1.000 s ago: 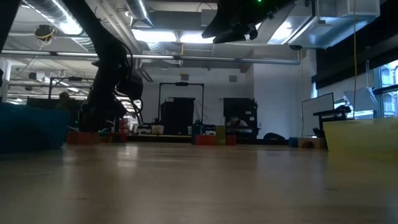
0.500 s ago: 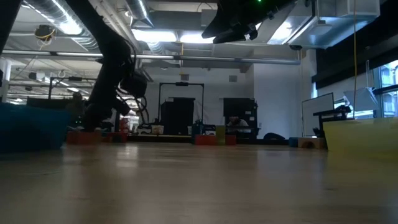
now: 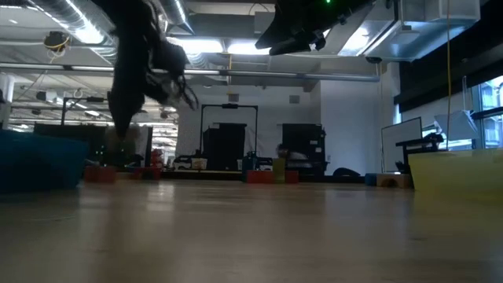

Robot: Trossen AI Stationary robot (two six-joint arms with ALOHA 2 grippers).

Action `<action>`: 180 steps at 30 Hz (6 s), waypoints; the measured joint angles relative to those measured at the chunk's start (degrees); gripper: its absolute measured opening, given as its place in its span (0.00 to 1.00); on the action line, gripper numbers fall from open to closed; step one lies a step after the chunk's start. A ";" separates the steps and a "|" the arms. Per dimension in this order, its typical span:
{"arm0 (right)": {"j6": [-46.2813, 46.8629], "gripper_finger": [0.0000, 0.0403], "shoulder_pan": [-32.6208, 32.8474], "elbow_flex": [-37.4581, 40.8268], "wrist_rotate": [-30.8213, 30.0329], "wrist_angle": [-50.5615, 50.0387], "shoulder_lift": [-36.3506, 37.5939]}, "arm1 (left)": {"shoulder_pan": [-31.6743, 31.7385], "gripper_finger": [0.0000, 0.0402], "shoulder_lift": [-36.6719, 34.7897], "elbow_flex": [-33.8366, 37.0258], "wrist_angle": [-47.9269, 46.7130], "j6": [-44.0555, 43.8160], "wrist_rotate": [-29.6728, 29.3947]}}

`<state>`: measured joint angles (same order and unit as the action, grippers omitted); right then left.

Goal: Sort blocks by size
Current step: Put the brown arch block into the blue bin, then put the red arch block into the blue bin

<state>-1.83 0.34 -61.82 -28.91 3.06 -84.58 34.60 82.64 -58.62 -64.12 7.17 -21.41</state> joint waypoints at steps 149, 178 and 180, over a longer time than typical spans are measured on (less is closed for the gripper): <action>-0.02 0.70 0.00 0.00 0.02 -0.17 -0.02 | 14.67 0.39 9.28 8.73 37.44 6.66 5.56; -0.02 0.70 0.00 0.00 0.01 -0.15 -0.02 | 8.93 0.39 8.30 8.55 28.91 3.21 7.76; -0.02 0.70 0.00 0.00 0.01 -0.17 -0.02 | 7.73 0.39 7.16 8.71 28.21 3.16 8.57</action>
<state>-1.85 0.34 -61.82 -28.91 2.90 -84.60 42.34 89.80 -49.91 -35.91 10.34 -12.84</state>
